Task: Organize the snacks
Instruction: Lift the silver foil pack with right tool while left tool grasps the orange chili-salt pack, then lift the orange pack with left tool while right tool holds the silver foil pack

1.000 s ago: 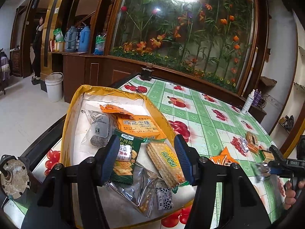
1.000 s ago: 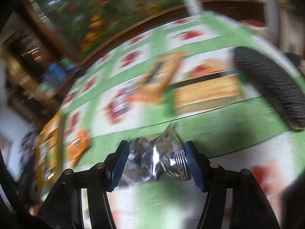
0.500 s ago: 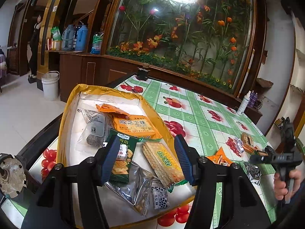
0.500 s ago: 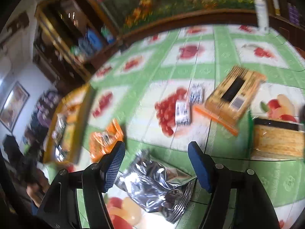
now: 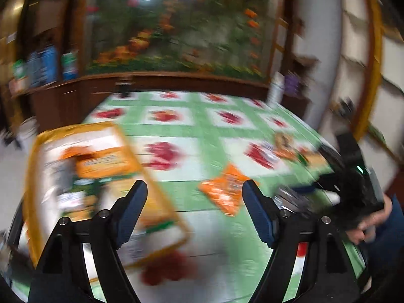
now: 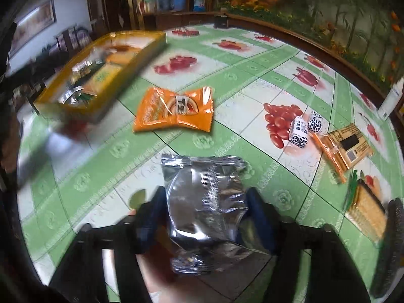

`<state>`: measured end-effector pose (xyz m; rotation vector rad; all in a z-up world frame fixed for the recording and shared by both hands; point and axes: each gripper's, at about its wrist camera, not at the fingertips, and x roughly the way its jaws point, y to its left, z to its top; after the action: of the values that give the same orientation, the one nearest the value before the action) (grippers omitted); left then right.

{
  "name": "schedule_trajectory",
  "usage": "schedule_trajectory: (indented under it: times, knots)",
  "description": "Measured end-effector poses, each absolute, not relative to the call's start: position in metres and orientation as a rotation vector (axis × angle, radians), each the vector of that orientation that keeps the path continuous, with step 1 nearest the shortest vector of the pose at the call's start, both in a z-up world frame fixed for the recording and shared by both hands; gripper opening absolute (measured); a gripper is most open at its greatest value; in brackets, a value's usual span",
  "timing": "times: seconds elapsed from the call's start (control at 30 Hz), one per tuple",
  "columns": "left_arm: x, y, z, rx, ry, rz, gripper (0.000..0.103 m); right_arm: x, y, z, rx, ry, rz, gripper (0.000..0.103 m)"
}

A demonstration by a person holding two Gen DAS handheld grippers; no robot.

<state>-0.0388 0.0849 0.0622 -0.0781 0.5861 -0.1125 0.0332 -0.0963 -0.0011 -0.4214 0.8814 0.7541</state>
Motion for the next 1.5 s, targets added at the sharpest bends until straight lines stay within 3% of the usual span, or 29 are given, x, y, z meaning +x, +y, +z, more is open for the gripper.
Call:
schedule_trajectory:
  times: [0.23, 0.53, 0.63, 0.7, 0.8, 1.0, 1.3, 1.5]
  knots:
    - [0.027, 0.024, 0.039, 0.167, 0.825, -0.205, 0.084, 0.064, -0.138, 0.008, -0.172, 0.936, 0.635, 0.061]
    - [0.083, 0.022, -0.001, 0.186, 1.007, -0.167, 0.085, 0.08, -0.153, 0.011, -0.01, 0.981, 0.639, 0.061]
    - [0.079, 0.026, -0.002, 0.07, 0.983, -0.161, 0.082, 0.08, -0.156, 0.012, 0.006, 0.979, 0.63, 0.061]
    - [0.075, 0.023, -0.003, 0.054, 0.95, -0.109, 0.066, 0.081, -0.157, 0.012, 0.018, 0.98, 0.623, 0.061]
    - [0.072, 0.018, -0.003, 0.022, 0.925, -0.07, 0.056, 0.081, -0.157, 0.011, 0.027, 0.978, 0.614, 0.061]
    - [0.066, 0.006, 0.001, 0.001, 0.848, -0.072, 0.053, 0.081, -0.155, 0.011, 0.022, 0.931, 0.568, 0.061]
    - [0.044, 0.015, 0.037, 0.094, 0.575, 0.063, 0.053, 0.089, -0.157, 0.015, 0.043, 0.869, 0.52, 0.061]
    - [0.041, 0.013, 0.042, 0.128, 0.542, 0.073, 0.053, 0.089, -0.151, 0.017, 0.043, 0.843, 0.545, 0.061]
